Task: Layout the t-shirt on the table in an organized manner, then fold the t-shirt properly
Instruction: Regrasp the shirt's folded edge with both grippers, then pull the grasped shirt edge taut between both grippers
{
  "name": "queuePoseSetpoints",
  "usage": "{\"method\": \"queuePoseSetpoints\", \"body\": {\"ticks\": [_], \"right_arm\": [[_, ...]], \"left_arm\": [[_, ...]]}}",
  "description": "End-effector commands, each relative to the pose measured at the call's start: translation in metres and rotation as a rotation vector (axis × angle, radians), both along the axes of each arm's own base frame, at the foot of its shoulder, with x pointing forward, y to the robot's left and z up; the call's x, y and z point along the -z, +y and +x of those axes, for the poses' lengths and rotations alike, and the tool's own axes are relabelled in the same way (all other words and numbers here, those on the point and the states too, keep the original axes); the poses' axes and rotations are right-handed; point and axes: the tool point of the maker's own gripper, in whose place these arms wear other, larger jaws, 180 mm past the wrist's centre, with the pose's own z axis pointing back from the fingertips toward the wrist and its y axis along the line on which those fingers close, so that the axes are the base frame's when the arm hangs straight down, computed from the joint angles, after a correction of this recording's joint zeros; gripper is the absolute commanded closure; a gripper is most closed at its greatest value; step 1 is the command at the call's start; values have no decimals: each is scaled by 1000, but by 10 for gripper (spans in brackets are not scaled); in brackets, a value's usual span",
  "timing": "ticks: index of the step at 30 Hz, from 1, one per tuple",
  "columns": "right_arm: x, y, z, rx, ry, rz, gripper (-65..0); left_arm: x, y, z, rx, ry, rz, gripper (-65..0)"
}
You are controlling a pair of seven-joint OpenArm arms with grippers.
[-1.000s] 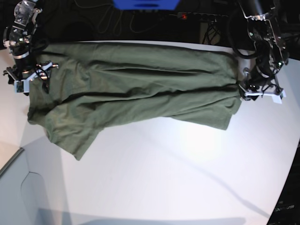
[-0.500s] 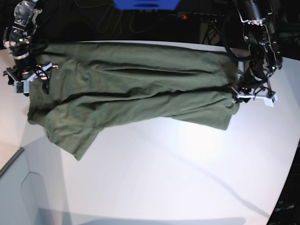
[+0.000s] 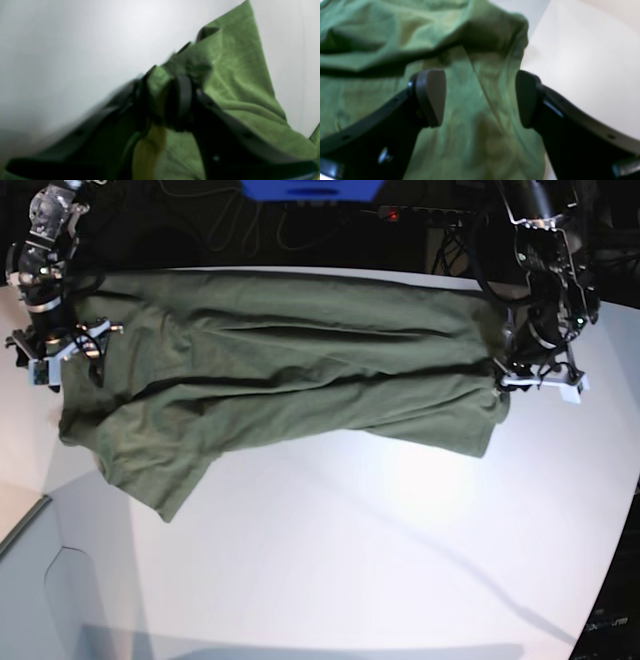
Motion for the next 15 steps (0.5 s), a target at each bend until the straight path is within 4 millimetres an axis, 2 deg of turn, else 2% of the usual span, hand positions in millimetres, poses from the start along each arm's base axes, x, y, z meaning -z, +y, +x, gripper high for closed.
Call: {"method": "queuePoseSetpoints", "body": {"ticks": [1, 7, 9, 11, 13, 15], "right_arm": [[-14, -2, 8, -15, -53, -6, -434], [-25, 18, 37, -113, -71, 2, -435], [-26, 23, 50, -128, -43, 5, -436], [-30, 23, 67, -144, -23, 5, -436], [-33, 18, 87, -131, -8, 14, -436], [-36, 5, 105, -117, 13, 11, -436]], "left_arm": [[-6, 4, 4, -1, -13, 7, -144], [-16, 5, 6, 6, -37, 24, -132], [-22, 6, 8, 10, -54, 35, -83], [-27, 7, 10, 9, -64, 41, 0], [-28, 6, 10, 13, -66, 41, -8], [-28, 6, 10, 16, -66, 42, 0]]}}
